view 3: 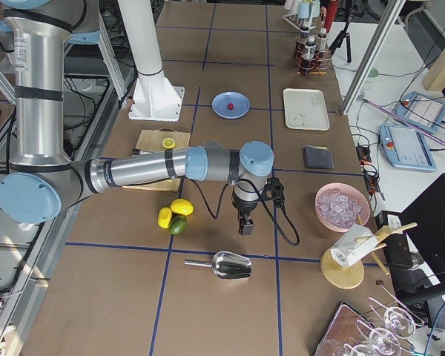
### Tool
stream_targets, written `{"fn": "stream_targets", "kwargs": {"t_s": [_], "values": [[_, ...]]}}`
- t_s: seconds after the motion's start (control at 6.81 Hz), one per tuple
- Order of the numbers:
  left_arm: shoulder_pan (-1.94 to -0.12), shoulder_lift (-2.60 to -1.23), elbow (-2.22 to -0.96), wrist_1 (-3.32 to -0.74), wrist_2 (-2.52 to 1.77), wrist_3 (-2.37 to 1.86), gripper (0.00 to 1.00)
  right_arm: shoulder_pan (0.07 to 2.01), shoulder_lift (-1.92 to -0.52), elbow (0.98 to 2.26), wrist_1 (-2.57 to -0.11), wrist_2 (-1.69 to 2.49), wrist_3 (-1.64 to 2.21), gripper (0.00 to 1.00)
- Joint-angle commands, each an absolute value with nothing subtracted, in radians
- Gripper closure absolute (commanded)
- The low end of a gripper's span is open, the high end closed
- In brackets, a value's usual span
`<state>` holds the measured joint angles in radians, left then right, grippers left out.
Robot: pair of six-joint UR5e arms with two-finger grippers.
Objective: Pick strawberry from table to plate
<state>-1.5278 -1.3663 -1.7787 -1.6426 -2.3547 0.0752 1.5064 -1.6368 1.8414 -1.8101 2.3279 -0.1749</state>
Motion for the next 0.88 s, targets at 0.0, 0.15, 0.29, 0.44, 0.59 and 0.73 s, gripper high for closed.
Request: {"fn": "stream_targets", "kwargs": {"t_s": [0.0, 0.15, 0.29, 0.44, 0.59, 0.73], "values": [[-1.528, -1.371, -1.781, -1.637, -2.355, 0.075, 0.0, 1.506, -1.637, 1.845, -1.809, 2.329, -0.175, 0.0], [-1.528, -1.371, -1.781, -1.637, -2.355, 0.075, 0.0, 1.506, -1.637, 1.845, -1.809, 2.329, -0.175, 0.0], [-1.528, -1.371, -1.784, -1.637, -2.355, 0.075, 0.0, 1.508, -1.637, 1.847, -1.809, 2.329, -0.175, 0.0], [-1.528, -1.371, -1.783, -1.637, -2.355, 0.075, 0.0, 1.506, -1.637, 1.847, -1.81, 2.329, -0.175, 0.0], [-1.528, -1.376, -1.782, -1.637, -2.355, 0.075, 0.0, 1.508, -1.638, 1.847, -1.81, 2.33, -0.175, 0.0], [-1.526, -1.384, -1.782, -1.634, -2.356, 0.075, 0.0, 1.508, -1.637, 1.847, -1.809, 2.33, -0.175, 0.0]]}}
